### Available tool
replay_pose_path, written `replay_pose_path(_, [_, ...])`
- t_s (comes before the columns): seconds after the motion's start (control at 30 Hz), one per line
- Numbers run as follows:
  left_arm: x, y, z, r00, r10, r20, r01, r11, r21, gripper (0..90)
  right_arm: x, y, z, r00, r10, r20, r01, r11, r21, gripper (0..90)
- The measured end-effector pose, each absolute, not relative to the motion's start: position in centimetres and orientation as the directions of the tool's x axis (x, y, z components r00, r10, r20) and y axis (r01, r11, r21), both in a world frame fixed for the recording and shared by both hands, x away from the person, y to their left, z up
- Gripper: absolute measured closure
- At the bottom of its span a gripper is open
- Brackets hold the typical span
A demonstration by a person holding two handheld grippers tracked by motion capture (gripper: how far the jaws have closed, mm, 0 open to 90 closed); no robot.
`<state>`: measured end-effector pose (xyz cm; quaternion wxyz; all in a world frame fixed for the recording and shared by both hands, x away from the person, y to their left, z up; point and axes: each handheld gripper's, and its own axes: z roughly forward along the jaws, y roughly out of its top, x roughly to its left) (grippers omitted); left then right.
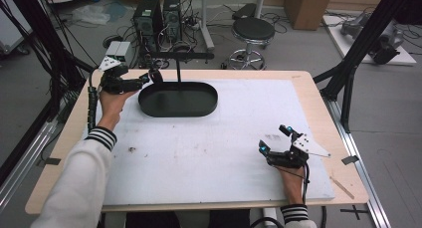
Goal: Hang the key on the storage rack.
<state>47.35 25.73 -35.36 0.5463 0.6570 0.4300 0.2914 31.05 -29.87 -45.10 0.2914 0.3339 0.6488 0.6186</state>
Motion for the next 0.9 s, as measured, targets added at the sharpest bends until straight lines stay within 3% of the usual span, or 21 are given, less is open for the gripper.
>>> replay_pose_path(0.4, [40.4, 29.2, -36.1, 0.578, 0.816, -0.010, 0.112, -0.068, 0.991, 1.7, 31.0, -29.8, -45.1, -0.604, 0.796, 0.045, 0.084, 0.007, 0.996, 0.3])
replay_pose_path(0.57, [36.9, 31.0, -37.9, 0.584, 0.810, -0.060, 0.111, -0.006, 0.994, 1.7, 31.0, -29.8, -45.1, -0.601, 0.799, 0.031, 0.075, 0.018, 0.997, 0.3])
replay_pose_path(0.9, [30.7, 32.2, -41.9, 0.611, 0.790, -0.046, 0.070, 0.004, 0.998, 1.7, 30.9, -29.7, -45.1, -0.593, 0.805, 0.030, 0.076, 0.018, 0.997, 0.3])
